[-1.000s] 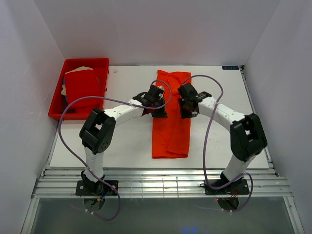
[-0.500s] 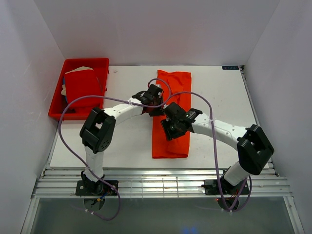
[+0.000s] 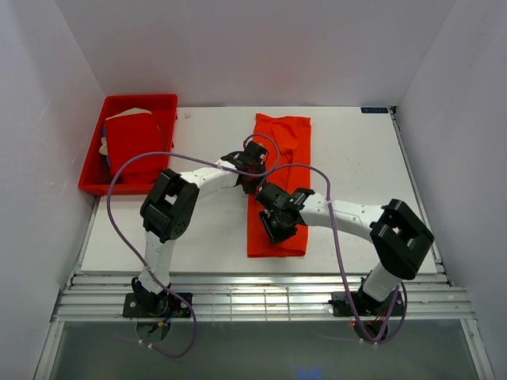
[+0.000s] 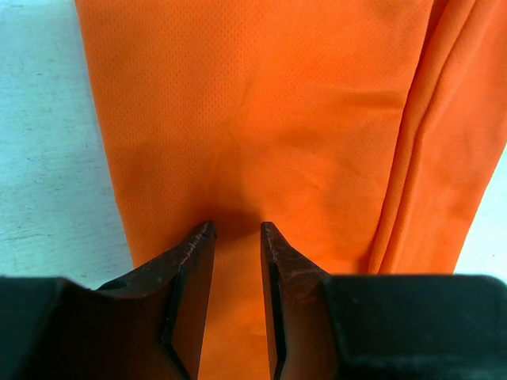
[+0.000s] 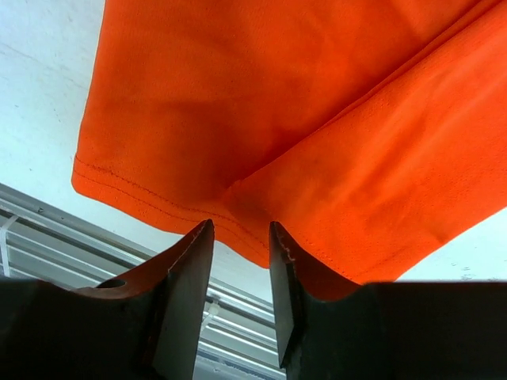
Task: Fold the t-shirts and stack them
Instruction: Fold the tshirt
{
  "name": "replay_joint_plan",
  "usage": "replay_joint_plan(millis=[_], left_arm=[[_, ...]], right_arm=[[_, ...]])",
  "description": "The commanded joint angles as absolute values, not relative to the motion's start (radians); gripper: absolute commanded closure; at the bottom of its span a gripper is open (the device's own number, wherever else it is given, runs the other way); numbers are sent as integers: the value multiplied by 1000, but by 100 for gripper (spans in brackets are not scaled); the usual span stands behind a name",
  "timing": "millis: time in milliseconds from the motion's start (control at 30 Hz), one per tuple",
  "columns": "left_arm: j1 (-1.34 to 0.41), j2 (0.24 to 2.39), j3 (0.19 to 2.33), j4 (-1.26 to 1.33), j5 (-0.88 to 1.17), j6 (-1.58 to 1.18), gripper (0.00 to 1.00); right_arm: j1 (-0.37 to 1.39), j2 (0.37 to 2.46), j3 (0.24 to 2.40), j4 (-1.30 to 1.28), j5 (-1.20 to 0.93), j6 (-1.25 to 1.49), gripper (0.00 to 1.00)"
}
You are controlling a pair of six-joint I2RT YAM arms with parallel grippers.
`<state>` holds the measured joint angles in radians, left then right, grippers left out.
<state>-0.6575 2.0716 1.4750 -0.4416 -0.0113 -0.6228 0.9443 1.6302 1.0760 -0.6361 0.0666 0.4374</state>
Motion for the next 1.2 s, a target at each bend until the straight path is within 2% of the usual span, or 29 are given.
replay_joint_plan(millis=[0,167,533,633,667,767,1167], left_arm=[[-655,2072,1502,-445,-2,-611,60],[-652,2079,1496,-443,-2,-611,60],[-644,2074,1471,-442,31,-615,61],[-641,2075,1463,-442,32,-615,61],[-641,2072,1460,-440,34,-615,61],[-640,2074,1456,-439,32,-615,61],[-635,2095,1456,-433,60,-620,61]], right_arm=[[963,1641,1062,-623,55,460,60],[973,1661,1049,-611,55,466,66],[976,1700,1071,-589,66,463,64],[976,1716,1068,-578,67,462,71],[976,1721,1068,-577,71,465,79],[980,1715,1066,-580,78,465,88],[1020,1626,1081,-718,112,459,91]])
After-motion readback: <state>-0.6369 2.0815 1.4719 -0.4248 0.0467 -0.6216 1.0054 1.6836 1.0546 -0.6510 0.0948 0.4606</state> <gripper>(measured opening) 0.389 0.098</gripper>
